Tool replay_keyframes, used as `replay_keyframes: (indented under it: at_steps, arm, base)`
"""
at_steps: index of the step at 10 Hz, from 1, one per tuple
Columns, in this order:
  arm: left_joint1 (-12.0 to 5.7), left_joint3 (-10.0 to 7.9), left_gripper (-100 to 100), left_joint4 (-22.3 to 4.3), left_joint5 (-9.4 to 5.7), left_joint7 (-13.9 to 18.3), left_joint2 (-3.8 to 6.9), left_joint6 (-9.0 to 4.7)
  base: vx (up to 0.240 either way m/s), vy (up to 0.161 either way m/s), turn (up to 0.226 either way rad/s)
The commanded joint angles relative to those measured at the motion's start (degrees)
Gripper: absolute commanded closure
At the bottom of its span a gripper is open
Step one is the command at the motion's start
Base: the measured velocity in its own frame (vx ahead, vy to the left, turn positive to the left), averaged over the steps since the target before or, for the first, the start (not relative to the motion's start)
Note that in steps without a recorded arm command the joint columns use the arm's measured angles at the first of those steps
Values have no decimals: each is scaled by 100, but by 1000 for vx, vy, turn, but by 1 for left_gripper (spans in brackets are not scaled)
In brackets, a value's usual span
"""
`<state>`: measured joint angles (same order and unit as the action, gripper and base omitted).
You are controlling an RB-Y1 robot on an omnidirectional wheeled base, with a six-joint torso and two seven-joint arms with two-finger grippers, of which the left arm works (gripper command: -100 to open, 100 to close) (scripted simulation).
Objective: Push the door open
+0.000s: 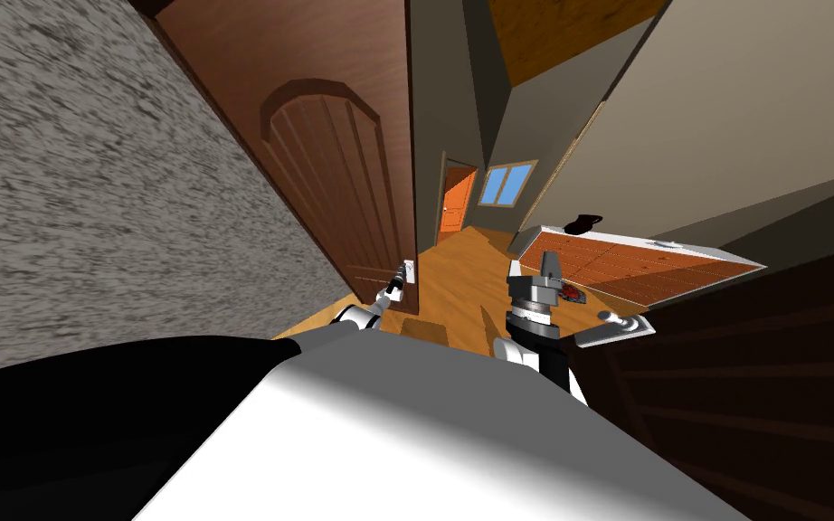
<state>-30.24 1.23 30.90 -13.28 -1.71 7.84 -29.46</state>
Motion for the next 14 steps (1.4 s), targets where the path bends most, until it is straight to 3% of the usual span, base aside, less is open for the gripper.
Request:
replay_keyframes:
  at_steps: [1,5,7,8,10,11,13,14]
  arm:
    - [-99,-70,100,-153,-33,13,77,-89]
    - [-87,-172,100,-175,-76,-27,129,-100]
    - [-72,-313,100,-204,-136,-83,201,-115]
    - [-167,-335,-100,-325,-135,-214,55,-194]
    - [-196,-384,-100,-326,-146,-356,-65,-198]
    - [-196,-384,-100,-326,-146,-356,-65,-198]
    - [-253,-478,-100,-328,-167,-634,-308,-206]
    - [-253,-478,-100,-328,-167,-634,-308,-206]
  base:
    - [192,-89,41]
    - [137,-62,39]
    - [154,-103,76]
    - [-33,-32,96]
    - [-167,50,2]
    - [-127,30,-1]
    - [-178,18,41]
    - [-144,-4,16]
